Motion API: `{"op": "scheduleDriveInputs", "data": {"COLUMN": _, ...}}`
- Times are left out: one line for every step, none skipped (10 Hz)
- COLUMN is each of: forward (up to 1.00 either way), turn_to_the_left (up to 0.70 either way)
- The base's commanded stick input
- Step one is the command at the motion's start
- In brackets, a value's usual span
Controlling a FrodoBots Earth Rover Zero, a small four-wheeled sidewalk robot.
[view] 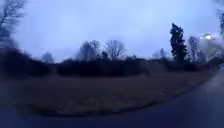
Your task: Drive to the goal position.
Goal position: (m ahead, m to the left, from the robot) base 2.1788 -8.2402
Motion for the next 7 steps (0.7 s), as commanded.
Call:
{"op": "scheduleDriveInputs", "data": {"forward": 0.00, "turn_to_the_left": -0.45}}
{"op": "scheduleDriveInputs", "data": {"forward": 0.00, "turn_to_the_left": -0.45}}
{"op": "scheduleDriveInputs", "data": {"forward": 0.00, "turn_to_the_left": -0.45}}
{"op": "scheduleDriveInputs", "data": {"forward": 0.00, "turn_to_the_left": -0.45}}
{"op": "scheduleDriveInputs", "data": {"forward": 0.00, "turn_to_the_left": -0.45}}
{"op": "scheduleDriveInputs", "data": {"forward": 0.00, "turn_to_the_left": -0.45}}
{"op": "scheduleDriveInputs", "data": {"forward": 0.00, "turn_to_the_left": -0.45}}
